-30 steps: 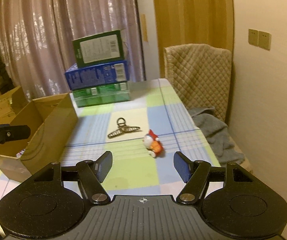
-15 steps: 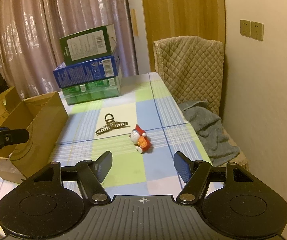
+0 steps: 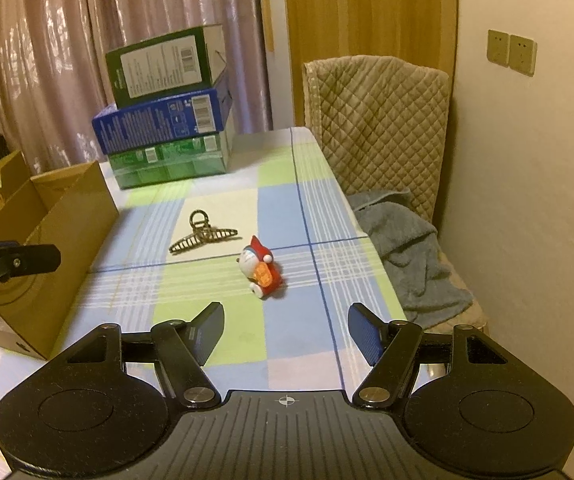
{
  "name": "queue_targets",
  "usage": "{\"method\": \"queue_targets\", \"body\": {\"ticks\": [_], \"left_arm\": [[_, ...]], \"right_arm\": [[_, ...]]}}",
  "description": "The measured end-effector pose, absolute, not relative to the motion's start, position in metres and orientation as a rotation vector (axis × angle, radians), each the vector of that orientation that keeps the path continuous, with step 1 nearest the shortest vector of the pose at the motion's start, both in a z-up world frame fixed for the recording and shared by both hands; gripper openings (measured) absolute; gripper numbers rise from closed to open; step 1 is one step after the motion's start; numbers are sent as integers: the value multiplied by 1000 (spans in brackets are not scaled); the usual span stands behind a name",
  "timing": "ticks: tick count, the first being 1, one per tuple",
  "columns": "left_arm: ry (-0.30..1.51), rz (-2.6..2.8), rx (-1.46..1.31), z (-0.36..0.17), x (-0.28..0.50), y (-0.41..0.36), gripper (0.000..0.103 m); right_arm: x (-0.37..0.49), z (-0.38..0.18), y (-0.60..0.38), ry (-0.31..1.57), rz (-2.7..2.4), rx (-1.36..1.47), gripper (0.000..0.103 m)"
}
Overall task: Organize rigid objects
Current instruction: 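Move both tools back over the table toward the claw clip and figurine, then grasp the red cat figurine with the right tool while the left tool grasps the claw clip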
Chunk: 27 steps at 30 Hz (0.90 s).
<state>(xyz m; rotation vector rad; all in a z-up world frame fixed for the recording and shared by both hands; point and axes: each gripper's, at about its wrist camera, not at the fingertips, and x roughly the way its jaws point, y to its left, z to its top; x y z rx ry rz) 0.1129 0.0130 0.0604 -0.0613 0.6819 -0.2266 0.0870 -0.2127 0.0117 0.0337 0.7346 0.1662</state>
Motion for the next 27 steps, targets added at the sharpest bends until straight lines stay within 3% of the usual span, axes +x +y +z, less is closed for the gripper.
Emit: {"method": "queue_targets", "body": {"ticks": [27], "left_arm": [[707,-217,37,-14,215,-3,85]], "right_arm": [[197,-71,-195,705,423,-190,66]]}}
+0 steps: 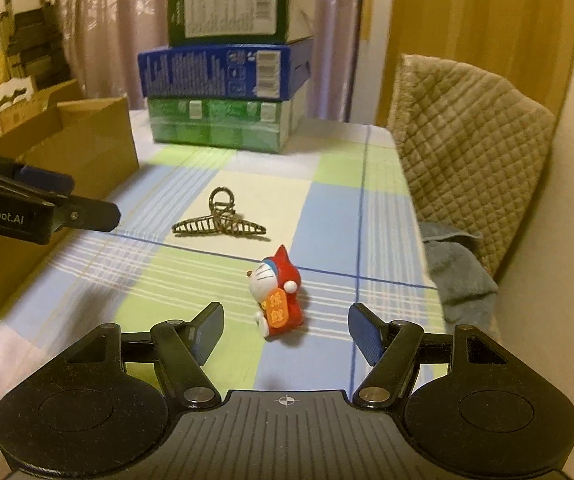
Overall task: Organize rigid objects
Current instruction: 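Grasp the red cat figurine with the right tool while the left tool grasps the claw clip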
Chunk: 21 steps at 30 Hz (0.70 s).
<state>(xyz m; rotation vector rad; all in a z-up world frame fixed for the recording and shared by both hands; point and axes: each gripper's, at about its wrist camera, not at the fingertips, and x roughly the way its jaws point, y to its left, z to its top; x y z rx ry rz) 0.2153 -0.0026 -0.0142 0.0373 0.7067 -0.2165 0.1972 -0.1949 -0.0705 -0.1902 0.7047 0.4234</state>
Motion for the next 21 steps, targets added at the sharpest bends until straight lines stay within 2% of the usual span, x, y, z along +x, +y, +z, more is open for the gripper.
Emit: {"method": "queue_targets", "body": {"ticks": [17,19,21], "left_arm": [[744,-216,37,-62,254,-1,85],[748,-212,31,-66,257,1,85],[754,-216,16,-68,259,2,85]], "right_arm": [[265,-132,-162,707,507,-311,65],[266,-135,-160,708,503,-313,63],[266,-137,-159,711,496,-317,56]]}}
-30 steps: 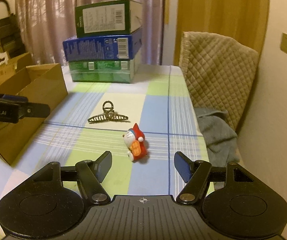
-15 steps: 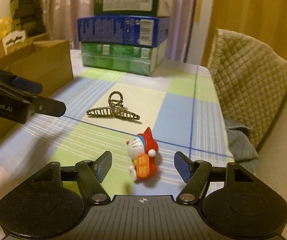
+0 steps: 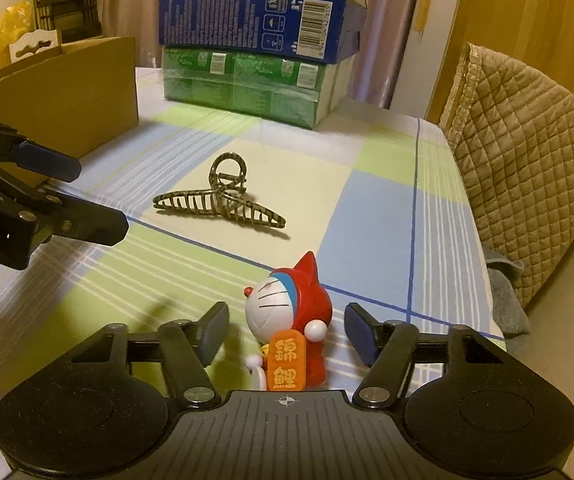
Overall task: Organize rigid objects
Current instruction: 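Grasp the red cat figurine with the right tool while the left tool grasps the claw clip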
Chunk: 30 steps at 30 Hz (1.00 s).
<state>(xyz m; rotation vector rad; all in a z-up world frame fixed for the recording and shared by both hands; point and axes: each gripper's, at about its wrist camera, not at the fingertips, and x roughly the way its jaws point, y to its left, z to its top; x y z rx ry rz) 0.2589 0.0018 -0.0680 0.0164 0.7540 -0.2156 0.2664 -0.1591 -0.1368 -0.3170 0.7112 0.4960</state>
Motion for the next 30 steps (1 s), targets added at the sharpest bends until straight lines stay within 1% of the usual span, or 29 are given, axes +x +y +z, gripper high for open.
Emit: {"method": "queue_targets", "body": {"ticks": [1,2,3,16,19,22,23,24,25,26,28,30], "left_arm": [[755,-220,8,-69,260,2,85],[755,-221,8,-70,261,2,85],[755,-222,14,-71,263,1,85],[698,-249,114,-92,300,-12,85],[696,-263,128,-96,312,-17,82],[701,-273,136,-98,319,-23,71],[709,-284,137,-99,321,-25,62],[717,-296,139,-100,323,-27,57],[724,-300,146,-101,325,-28,55],[731,-298,150,-102,327,-29,49],[748,-297,143,-104,329,-30,43],[762,-286,141,-105,329,-30,32]], "right_arm": [[266,-138,-159,709,490,-321,53],[266,-139,-159,706,486,-322,46],[266,-139,-159,704,483,-321,43],[284,-119,-178,663,372,-172,42],[288,-117,-180,663,360,-152,42],[290,-117,-182,665,353,-134,42],[290,-116,-182,665,350,-129,42],[290,-117,-183,666,348,-125,42],[290,-117,-183,668,347,-118,42],[290,-117,-183,670,346,-112,42],[288,-117,-183,672,342,-106,42],[287,-116,-183,677,342,-102,42]]}}
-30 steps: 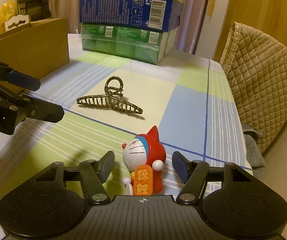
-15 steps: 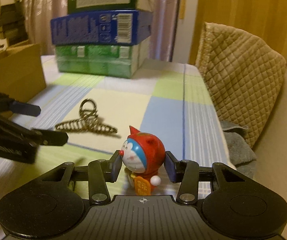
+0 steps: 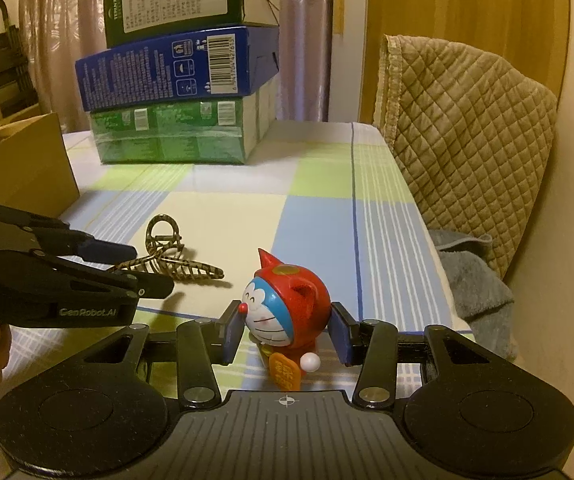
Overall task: Organize rigid objects
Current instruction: 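Grasp the red cat figurine with the right tool while the left tool grasps the claw clip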
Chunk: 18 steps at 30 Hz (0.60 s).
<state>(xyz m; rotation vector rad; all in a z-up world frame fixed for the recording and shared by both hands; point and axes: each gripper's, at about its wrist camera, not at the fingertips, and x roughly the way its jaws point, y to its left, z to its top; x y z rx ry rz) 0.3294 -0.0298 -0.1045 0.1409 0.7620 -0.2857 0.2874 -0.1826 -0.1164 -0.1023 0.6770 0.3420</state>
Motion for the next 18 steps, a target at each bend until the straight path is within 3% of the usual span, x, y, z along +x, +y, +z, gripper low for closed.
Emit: {"method": "queue_targets", "body": {"ticks": [3,6,18], "left_arm": [[802,-272,104,-105,327,-25,16],[844,-262,12,-104,319,-15,7],[838,-245,28,-103,281,-20,9]], "right_arm": [[285,-115,-183,680,346,-102,42],[282,-111,-183,681,345,-89,42],[266,-108,-182,699,340,-33,42]]}}
